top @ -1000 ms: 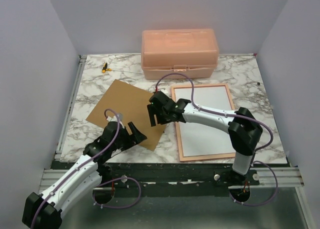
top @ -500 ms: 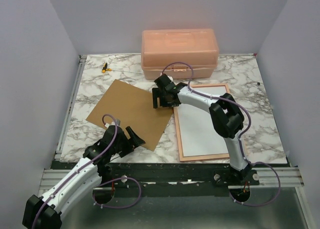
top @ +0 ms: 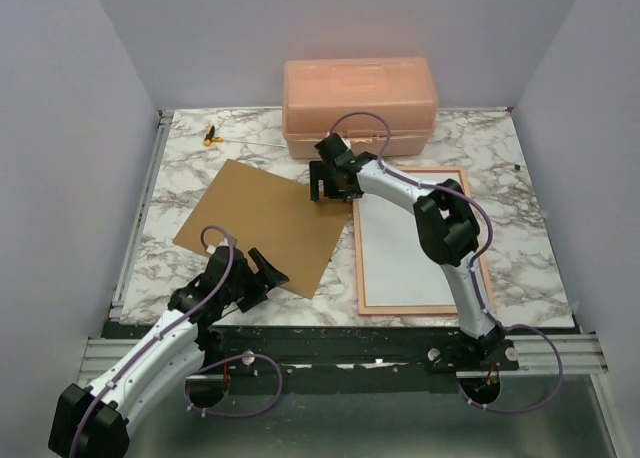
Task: Put the photo into the frame
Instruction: Adjust the photo frame item at the center of the board.
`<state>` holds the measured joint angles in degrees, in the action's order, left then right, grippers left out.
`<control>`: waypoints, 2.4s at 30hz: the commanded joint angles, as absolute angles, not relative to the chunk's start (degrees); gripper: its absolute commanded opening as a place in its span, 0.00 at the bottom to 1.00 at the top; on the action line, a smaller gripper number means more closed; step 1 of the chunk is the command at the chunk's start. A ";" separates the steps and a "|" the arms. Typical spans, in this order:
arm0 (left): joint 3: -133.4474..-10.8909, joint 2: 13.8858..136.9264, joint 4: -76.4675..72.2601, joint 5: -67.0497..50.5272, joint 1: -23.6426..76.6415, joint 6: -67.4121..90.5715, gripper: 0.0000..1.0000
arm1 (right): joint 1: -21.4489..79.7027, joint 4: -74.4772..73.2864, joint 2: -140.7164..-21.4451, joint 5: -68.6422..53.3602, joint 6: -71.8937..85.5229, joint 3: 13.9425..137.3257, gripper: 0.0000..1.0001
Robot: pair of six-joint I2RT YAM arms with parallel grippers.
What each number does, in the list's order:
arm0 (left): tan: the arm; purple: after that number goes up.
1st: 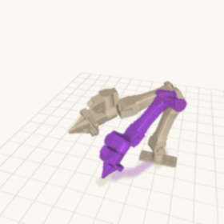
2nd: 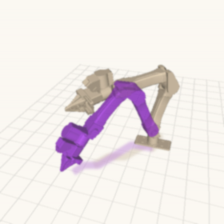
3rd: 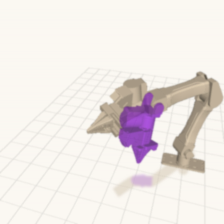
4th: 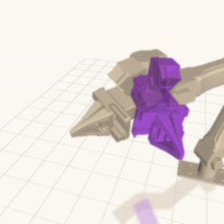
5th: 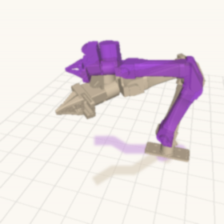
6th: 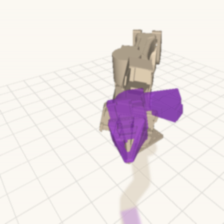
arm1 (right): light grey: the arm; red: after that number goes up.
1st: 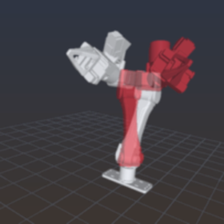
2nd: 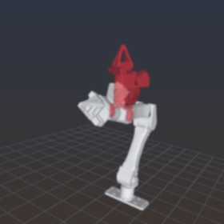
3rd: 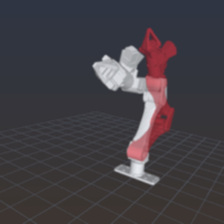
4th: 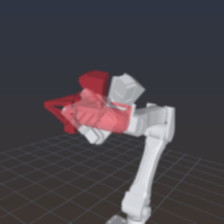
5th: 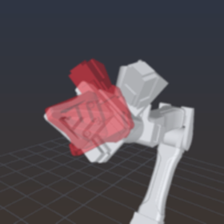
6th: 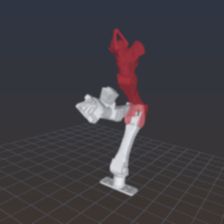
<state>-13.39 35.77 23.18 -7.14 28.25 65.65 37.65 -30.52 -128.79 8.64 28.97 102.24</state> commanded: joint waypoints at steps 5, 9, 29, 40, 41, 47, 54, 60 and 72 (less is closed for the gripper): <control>-14.19 38.29 24.95 -4.83 22.91 64.00 0.83 | 36.61 -32.57 -134.38 10.14 25.97 106.72 0.94; -14.16 38.27 24.49 -5.51 19.99 62.79 0.83 | 35.83 -31.02 -132.82 9.27 25.83 105.37 0.94; -15.25 42.41 21.74 -11.41 7.34 54.66 0.82 | 35.40 -27.68 -123.71 -13.53 26.19 87.46 0.93; -18.31 38.43 28.70 -6.67 5.89 51.42 0.82 | 43.85 -26.88 -107.78 -20.51 26.11 67.94 0.93; -18.16 37.77 28.91 -6.51 5.94 51.70 0.82 | 43.85 -26.28 -106.45 -20.42 26.35 67.18 0.94; -18.42 37.60 30.11 -3.77 5.80 52.32 0.82 | 42.51 -27.52 -105.93 -9.42 27.19 72.90 0.95; -19.21 38.88 31.05 -0.45 3.42 52.14 0.86 | 40.24 -26.93 -115.51 -5.12 26.61 86.17 0.96; -18.81 40.12 28.73 -0.77 0.53 50.83 0.86 | 39.42 -25.66 -125.10 -8.15 26.35 95.90 0.96; -18.53 47.47 20.55 -11.51 -4.02 46.49 0.84 | 39.48 -18.86 -128.58 -24.98 29.04 93.31 0.95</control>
